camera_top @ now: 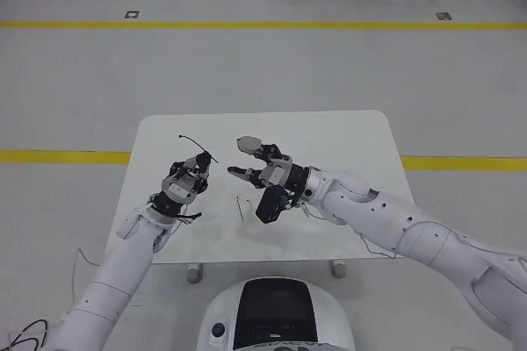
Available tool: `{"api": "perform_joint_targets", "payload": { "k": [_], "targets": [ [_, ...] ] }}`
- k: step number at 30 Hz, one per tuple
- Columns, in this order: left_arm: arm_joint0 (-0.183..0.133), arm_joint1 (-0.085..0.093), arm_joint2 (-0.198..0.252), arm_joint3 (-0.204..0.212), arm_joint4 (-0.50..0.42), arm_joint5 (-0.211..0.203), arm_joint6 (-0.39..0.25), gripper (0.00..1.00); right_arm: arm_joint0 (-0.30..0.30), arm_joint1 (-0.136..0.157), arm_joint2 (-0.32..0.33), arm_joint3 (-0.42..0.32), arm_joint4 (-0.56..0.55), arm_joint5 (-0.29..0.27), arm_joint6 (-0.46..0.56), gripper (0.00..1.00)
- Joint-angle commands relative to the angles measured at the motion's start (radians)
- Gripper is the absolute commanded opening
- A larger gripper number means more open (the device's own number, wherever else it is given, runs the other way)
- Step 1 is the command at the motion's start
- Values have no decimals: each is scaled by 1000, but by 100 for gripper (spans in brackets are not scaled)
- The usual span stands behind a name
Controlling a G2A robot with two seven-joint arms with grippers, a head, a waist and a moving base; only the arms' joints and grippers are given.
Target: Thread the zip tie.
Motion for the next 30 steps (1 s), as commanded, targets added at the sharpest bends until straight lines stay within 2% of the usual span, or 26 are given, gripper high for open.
{"api": "perform_joint_targets", "payload": {
  "k": [1, 16, 21, 30],
  "targets": [
    [0, 0, 0, 0, 0, 0, 0, 0, 2, -3, -8, 0, 0, 3, 1, 35],
    [0, 0, 0, 0, 0, 0, 0, 0, 21, -34, -40, 2, 0, 7, -1, 25],
    [0, 0, 0, 0, 0, 0, 0, 0, 27, -47, -45, 13, 0, 5, -6, 25],
    [0, 0, 0, 0, 0, 0, 0, 0, 32, -72, -44, 38, 0, 0, -8, 15]
  ]
}}
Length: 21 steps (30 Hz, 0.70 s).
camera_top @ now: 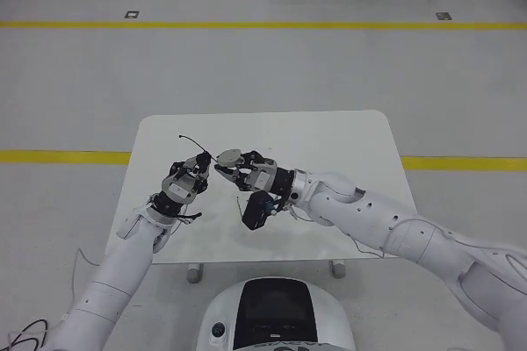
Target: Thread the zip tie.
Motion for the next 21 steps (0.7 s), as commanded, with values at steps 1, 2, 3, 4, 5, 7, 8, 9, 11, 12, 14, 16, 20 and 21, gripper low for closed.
{"api": "perform_joint_targets", "payload": {
  "k": [1, 2, 3, 4, 5, 7, 8, 9, 11, 12, 14, 16, 20, 21],
  "targets": [
    [0, 0, 0, 0, 0, 0, 0, 0, 2, -5, 0, 7, 0, -1, -2, 15],
    [0, 0, 0, 0, 0, 0, 0, 0, 3, -7, 0, 10, 0, -2, -3, 15],
    [0, 0, 0, 0, 0, 0, 0, 0, 4, -10, -1, 13, 0, -2, -3, 15],
    [0, 0, 0, 0, 0, 0, 0, 0, 5, -12, -1, 17, 0, -3, -4, 15],
    [0, 0, 0, 0, 0, 0, 0, 0, 6, -14, -2, 19, 0, -3, -5, 14],
    [0, 0, 0, 0, 0, 0, 0, 0, 7, -19, -4, 26, 0, -4, -7, 13],
    [0, 0, 0, 0, 0, 0, 0, 0, 8, -20, -4, 29, 0, -4, -7, 13],
    [0, 0, 0, 0, 0, 0, 0, 0, 8, -22, -4, 33, 0, -4, -8, 11],
    [0, 0, 0, 0, 0, 0, 0, 0, 8, -25, -4, 38, 0, -3, -8, 11],
    [0, 0, 0, 0, 0, 0, 0, 0, 8, -27, -4, 41, 0, -2, -8, 10],
    [0, 0, 0, 0, 0, 0, 0, 0, 8, -30, -4, 45, 0, 0, -8, 5],
    [0, 0, 0, 0, 0, 0, 0, 0, 9, -32, -3, 49, 0, 2, -9, 0],
    [0, 0, 0, 0, 0, 0, 0, 0, 9, -35, -3, 60, 0, 7, -13, 0],
    [0, 0, 0, 0, 0, 0, 0, 0, 9, -35, -3, 62, 0, 8, -14, 0]
  ]
}}
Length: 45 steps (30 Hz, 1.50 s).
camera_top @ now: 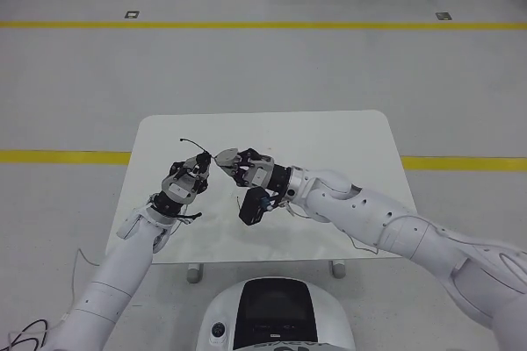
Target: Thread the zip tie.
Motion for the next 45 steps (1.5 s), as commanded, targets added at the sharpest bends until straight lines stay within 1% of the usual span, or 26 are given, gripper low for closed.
{"api": "perform_joint_targets", "payload": {
  "k": [1, 5, 15, 24, 28, 37, 45],
  "targets": [
    [0, 0, 0, 0, 0, 0, 0, 0, 0, 0, 0, 5, 0, 2, -2, 0],
    [0, 0, 0, 0, 0, 0, 0, 0, -4, 0, 4, 17, 0, 6, -1, 0],
    [0, 0, 0, 0, 0, 0, 0, 0, -17, 4, 21, 31, 0, -4, 2, 0],
    [0, 0, 0, 0, 0, 0, 0, 0, -21, 7, 19, 38, 0, -13, 7, 0],
    [0, 0, 0, 0, 0, 0, 0, 0, -13, 10, 5, 40, 0, -16, 16, 0],
    [0, 0, 0, 0, 0, 0, 0, 0, 19, 17, -49, 28, 0, -2, 38, 0],
    [0, 0, 0, 0, 0, 0, 0, 0, 22, 21, -49, 24, 0, -25, 46, 0]
  ]
}}
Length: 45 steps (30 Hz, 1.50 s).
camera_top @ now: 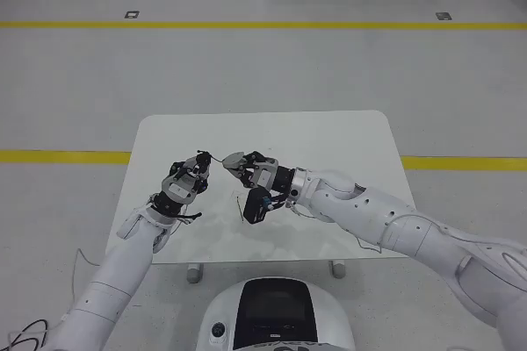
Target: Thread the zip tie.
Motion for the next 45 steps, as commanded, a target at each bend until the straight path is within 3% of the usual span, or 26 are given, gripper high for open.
{"api": "perform_joint_targets", "payload": {
  "k": [1, 45],
  "targets": [
    [0, 0, 0, 0, 0, 0, 0, 0, 1, 1, 0, -1, 0, -4, 2, 0],
    [0, 0, 0, 0, 0, 0, 0, 0, 28, 12, 0, -25, 0, -178, 53, 0]
  ]
}}
